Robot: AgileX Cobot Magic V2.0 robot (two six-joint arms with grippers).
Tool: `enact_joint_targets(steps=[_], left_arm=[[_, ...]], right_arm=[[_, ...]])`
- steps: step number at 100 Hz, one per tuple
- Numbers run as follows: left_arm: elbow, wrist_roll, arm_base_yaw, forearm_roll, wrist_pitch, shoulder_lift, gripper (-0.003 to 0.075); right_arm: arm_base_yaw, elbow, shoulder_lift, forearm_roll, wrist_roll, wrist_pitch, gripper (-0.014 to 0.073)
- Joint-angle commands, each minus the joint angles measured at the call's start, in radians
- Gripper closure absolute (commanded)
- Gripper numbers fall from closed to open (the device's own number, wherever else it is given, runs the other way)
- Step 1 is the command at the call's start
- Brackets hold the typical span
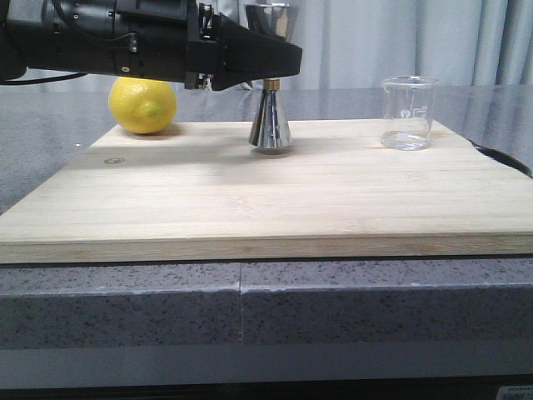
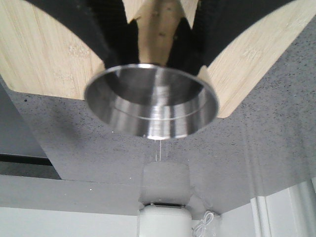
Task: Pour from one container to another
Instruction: 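Open the right gripper and withdraw it from the beaker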
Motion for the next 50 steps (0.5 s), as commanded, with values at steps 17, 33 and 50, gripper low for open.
enact_joint_targets(steps=[17,33,50], left_arm=[[-0.029,-0.007,-0.006,-0.091,0.110,-0.047,0.0460],[-0.029,-0.007,-0.006,-0.091,0.110,-0.047,0.0460],[-0.029,-0.007,-0.006,-0.091,0.110,-0.047,0.0460]], right_arm=[[0.111,-0.047,-0.031,0.458,-0.412,0.333,0.0007],[0.111,-0.042,-0.123,0.465,-0.410,0.306,0.0007],[0.061,0.001,-0.217,0.470,-0.395,0.313,0.0007]])
